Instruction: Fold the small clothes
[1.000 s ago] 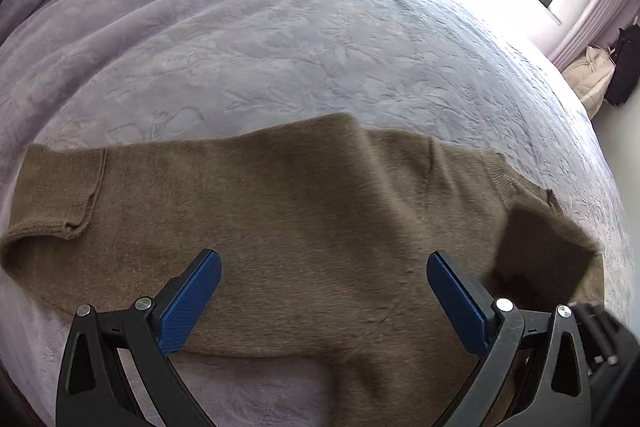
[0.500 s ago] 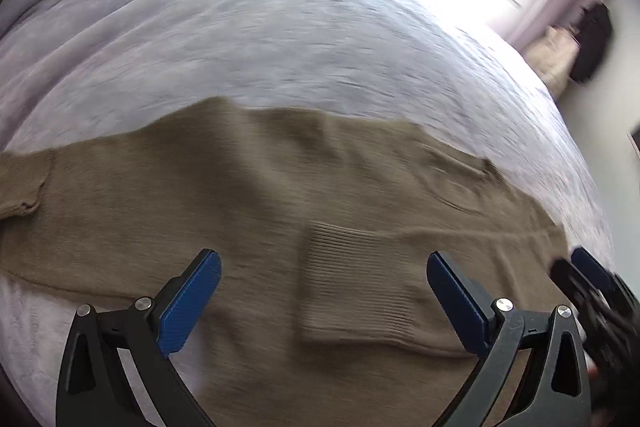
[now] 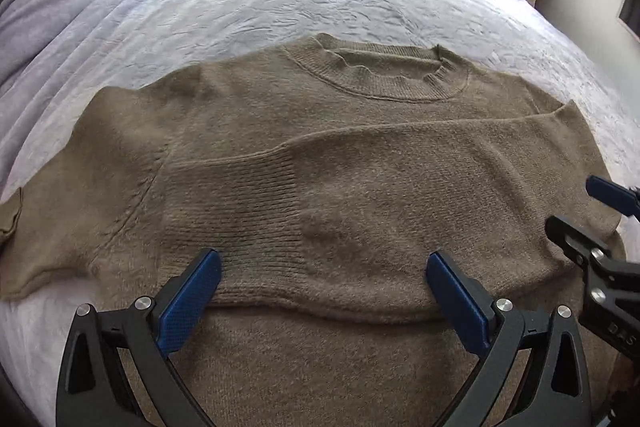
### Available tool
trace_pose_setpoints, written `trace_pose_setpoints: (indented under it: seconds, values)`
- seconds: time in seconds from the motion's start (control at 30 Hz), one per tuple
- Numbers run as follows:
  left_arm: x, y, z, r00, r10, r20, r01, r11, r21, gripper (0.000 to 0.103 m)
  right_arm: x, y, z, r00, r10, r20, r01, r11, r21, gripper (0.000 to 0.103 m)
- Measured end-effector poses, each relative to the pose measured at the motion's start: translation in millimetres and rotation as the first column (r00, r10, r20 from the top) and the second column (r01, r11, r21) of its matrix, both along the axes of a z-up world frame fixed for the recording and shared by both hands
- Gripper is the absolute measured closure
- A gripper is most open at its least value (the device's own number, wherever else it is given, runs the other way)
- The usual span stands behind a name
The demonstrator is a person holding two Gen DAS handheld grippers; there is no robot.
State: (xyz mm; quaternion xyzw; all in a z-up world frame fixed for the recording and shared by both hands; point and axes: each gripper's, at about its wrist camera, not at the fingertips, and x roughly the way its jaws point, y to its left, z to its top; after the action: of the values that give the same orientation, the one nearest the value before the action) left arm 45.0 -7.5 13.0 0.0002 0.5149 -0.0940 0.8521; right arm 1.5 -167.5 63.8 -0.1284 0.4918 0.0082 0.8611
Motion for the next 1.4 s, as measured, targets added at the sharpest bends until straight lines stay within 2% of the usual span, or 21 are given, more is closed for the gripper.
trace_pose_setpoints:
  seconds: [0.1, 0.17, 0.23, 0.3, 0.4, 0.43, 0.53, 0.57, 0.6, 0.67, 0.73, 0.8, 0.87, 0.9, 0.97, 1.07, 1.13, 1.17, 1.23, 1.3, 1.4]
  values:
    - [1, 2, -6, 1.0, 0.002, 0.002, -0.002, 1.0, -0.005, 0.0, 20, -1, -14, 0.998, -0.039, -0.042, 0.038, 0.999, -0.017, 0.031]
    - [-1, 4, -9, 1.0, -0.009, 0.012, 0.009, 1.0, -0.016, 0.0, 39, -23, -19, 0.993, -0.101, -0.057, 0.104, 0.993, 0.053, 0.028]
    - [-2, 5, -9, 1.0, -0.012, 0.017, 0.013, 1.0, -0.027, 0.0, 49, -53, -15, 0.979, -0.2, -0.045, 0.204, 0.971, 0.125, 0.028]
    - [-1, 5, -10, 1.0, -0.009, 0.013, 0.009, 0.999, -0.031, 0.0, 53, -83, -10, 0.956, -0.291, -0.029, 0.292, 0.947, 0.135, 0.028]
    - [-3, 4, -5, 1.0, 0.009, 0.009, -0.009, 1.0, -0.015, 0.0, 45, -107, -6, 0.935, -0.353, -0.035, 0.354, 0.922, 0.155, 0.028]
    - [-4, 7, 2, 0.999, 0.039, 0.019, -0.038, 0.999, -0.033, 0.0, 38, -108, 0, 0.937, -0.349, -0.019, 0.347, 0.923, 0.165, 0.027]
    - [-3, 15, 12, 0.995, 0.1, 0.02, -0.097, 0.987, -0.127, 0.0, 20, -85, 15, 0.965, -0.262, 0.029, 0.253, 0.951, 0.177, 0.026]
    - [0, 15, 12, 0.994, 0.111, 0.008, -0.109, 0.985, -0.136, 0.0, 17, -71, 17, 0.975, -0.221, 0.04, 0.211, 0.962, 0.172, 0.026]
    - [1, 14, 10, 0.994, 0.11, -0.002, -0.109, 0.986, -0.127, 0.0, 19, -55, 18, 0.985, -0.169, 0.045, 0.159, 0.974, 0.16, 0.026]
    - [7, 8, 0, 0.995, 0.095, -0.024, -0.096, 0.994, -0.056, 0.0, 25, -33, 20, 0.994, -0.098, 0.048, 0.092, 0.989, 0.119, 0.026]
    - [9, 9, -7, 0.994, 0.106, -0.025, -0.106, 0.994, -0.008, 0.0, 36, -13, 15, 0.997, -0.062, 0.036, 0.059, 0.995, 0.086, 0.026]
    - [6, 15, -5, 0.994, 0.11, -0.02, -0.11, 0.994, -0.02, 0.0, 49, -9, 5, 0.997, -0.067, -0.028, 0.07, 0.99, 0.118, 0.026]
    - [1, 24, 1, 0.99, 0.138, -0.008, -0.138, 0.99, -0.014, 0.0, 63, -16, -12, 0.986, -0.138, -0.092, 0.146, 0.985, 0.091, 0.026]
    - [-2, 32, 4, 0.987, 0.162, -0.002, -0.162, 0.987, -0.016, 0.0, 66, -19, -15, 0.981, -0.165, -0.098, 0.173, 0.981, 0.086, 0.026]
    - [-10, 53, 8, 0.979, 0.205, -0.006, -0.205, 0.977, -0.066, 0.0, 57, -21, -10, 0.979, -0.186, -0.085, 0.197, 0.97, 0.141, 0.026]
    - [-17, 92, 4, 0.953, 0.301, -0.044, -0.304, 0.943, -0.139, 0.0, 33, 5, -5, 0.995, -0.073, -0.066, 0.085, 0.975, 0.206, 0.026]
    - [-18, 110, 1, 0.933, 0.353, -0.066, -0.359, 0.922, -0.143, 0.0, 20, 35, -12, 0.997, 0.01, -0.071, 0.005, 0.979, 0.202, 0.024]
    - [-20, 123, 0, 0.92, 0.385, -0.075, -0.392, 0.908, -0.145, 0.0, 13, 51, -16, 0.996, 0.047, -0.075, -0.032, 0.983, 0.18, 0.024]
    - [-26, 146, 3, 0.901, 0.428, -0.074, -0.435, 0.882, -0.182, 0.0, 2, 84, -17, 0.995, 0.092, -0.029, -0.09, 0.994, 0.063, 0.024]
    - [-33, 174, 8, 0.874, 0.481, -0.059, -0.483, 0.854, -0.194, 0.0, -3, 105, -11, 0.991, 0.132, 0.006, -0.132, 0.991, -0.003, 0.024]
    - [-37, 213, 10, 0.839, 0.542, -0.049, -0.541, 0.822, -0.176, 0.0, 0, 127, 2, 0.981, 0.194, -0.01, -0.193, 0.977, 0.088, 0.024]
